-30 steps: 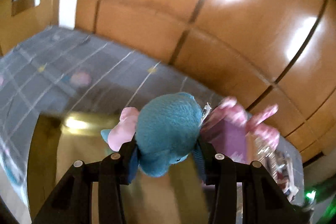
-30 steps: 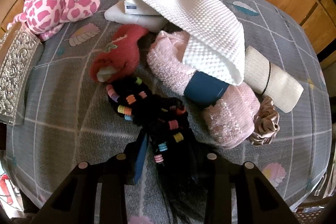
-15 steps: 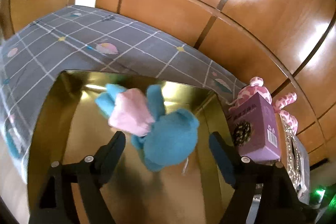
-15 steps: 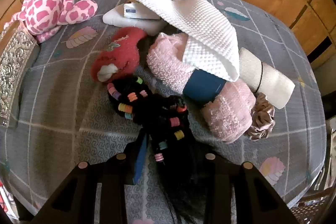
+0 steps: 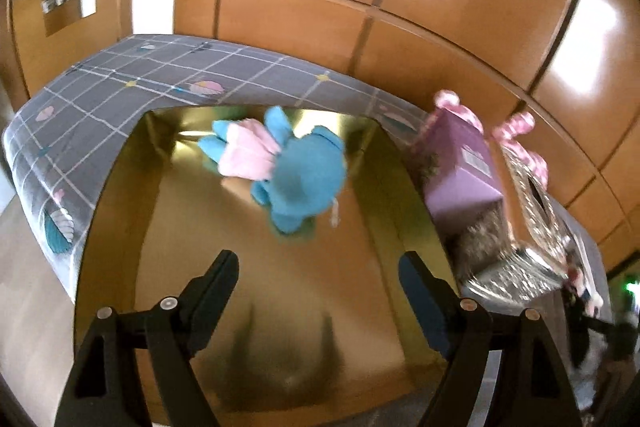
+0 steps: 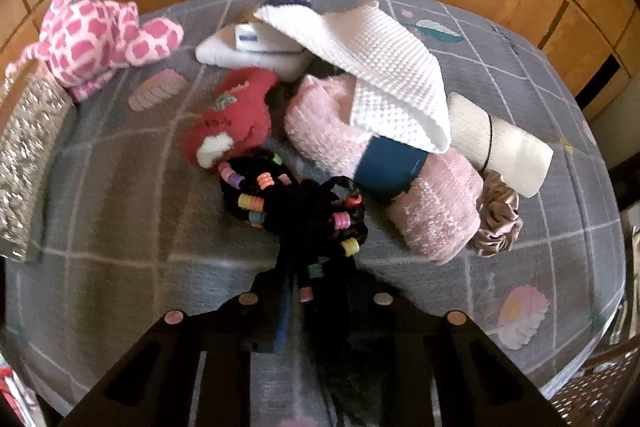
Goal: Organize soft objects
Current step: 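Carry the blue plush toy into the gold tray and release it while the right tool grasps the black-haired doll, then carry the black-haired doll with the right tool into the gold tray and release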
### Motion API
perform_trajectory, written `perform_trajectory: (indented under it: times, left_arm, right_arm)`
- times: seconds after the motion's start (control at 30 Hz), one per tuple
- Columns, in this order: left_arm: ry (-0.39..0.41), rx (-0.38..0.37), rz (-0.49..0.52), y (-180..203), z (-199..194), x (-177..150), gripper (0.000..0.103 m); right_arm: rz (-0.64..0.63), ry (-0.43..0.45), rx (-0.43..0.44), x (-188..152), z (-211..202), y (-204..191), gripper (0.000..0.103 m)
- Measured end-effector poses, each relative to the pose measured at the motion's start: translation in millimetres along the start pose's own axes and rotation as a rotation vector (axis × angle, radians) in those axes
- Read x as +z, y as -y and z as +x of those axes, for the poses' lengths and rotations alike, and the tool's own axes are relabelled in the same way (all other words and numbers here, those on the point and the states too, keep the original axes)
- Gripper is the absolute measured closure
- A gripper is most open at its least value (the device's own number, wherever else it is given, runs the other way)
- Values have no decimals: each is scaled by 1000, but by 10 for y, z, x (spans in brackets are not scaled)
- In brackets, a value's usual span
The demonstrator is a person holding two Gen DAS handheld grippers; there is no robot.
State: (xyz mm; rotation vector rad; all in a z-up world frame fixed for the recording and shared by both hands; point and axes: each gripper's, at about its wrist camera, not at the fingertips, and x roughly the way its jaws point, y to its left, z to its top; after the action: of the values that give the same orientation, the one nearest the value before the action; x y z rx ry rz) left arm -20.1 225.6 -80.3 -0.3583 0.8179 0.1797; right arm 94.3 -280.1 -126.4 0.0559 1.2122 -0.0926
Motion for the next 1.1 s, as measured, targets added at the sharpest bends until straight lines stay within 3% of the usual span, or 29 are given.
perform_trajectory:
  times: [0.23, 0.53, 1.1]
  left_arm:
    - [4, -44, 51, 210, -89, -66, 21]
    - [-4, -74, 93, 368, -169, -133, 21]
    - [-3, -97, 97, 388, -253, -145, 21]
  right_arm:
    - [-3, 42, 69, 96, -201, -209, 85]
    - [1, 61, 139, 498, -322, -437, 85]
    - [-67, 252, 235, 1415, -944, -1205, 94]
